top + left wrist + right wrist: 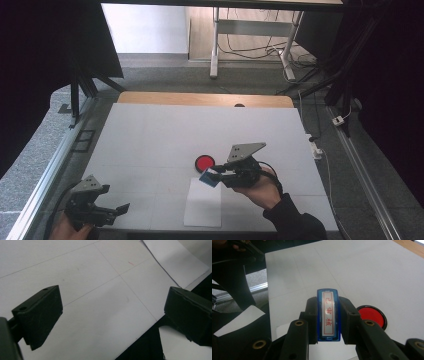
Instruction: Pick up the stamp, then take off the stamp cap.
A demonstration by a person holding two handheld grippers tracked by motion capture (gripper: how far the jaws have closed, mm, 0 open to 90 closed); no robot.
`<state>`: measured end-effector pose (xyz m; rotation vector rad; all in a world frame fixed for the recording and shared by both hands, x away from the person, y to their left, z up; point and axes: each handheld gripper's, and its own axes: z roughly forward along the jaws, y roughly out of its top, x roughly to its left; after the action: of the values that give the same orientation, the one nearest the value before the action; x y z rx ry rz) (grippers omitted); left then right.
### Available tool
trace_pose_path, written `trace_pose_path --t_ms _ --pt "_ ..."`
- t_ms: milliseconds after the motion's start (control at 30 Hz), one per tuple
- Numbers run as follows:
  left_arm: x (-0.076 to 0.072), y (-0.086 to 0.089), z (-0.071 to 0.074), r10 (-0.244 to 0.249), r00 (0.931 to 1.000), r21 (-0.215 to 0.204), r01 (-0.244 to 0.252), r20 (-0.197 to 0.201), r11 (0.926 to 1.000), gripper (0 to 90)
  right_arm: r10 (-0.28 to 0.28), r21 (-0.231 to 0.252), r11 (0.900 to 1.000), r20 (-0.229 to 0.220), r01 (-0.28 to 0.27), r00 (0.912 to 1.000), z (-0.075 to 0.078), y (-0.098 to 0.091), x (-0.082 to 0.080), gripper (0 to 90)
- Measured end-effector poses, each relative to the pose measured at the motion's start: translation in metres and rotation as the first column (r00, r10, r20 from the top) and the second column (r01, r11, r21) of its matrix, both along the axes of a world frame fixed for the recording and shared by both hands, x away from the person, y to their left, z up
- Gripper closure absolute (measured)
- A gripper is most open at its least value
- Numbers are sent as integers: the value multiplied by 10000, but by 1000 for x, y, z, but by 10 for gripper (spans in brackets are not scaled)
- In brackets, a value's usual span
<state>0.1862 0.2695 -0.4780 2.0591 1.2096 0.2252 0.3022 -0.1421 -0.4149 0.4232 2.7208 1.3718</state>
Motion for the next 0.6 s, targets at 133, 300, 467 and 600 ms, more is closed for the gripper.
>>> trace_pose_path --t_ms 133,300,467,600 --pt "0 1 0 -36 10000 -94 37 42 9999 17 -30 -11 10000 -15 30 10000 -1 -1 1 711" --pt "-1 1 1 -107 9999 -152 108 74 9998 6 33 72 10000 24 -33 10000 1 -4 1 711" --pt "0 1 2 -490 9988 -279 492 76 9984 4 156 13 9999 113 -156 9998 2 -4 -2 711" --pt "4 -1 3 -930 9957 -803 930 40 9924 1 173 153 9997 69 -174 9998 4 -4 -3 711"
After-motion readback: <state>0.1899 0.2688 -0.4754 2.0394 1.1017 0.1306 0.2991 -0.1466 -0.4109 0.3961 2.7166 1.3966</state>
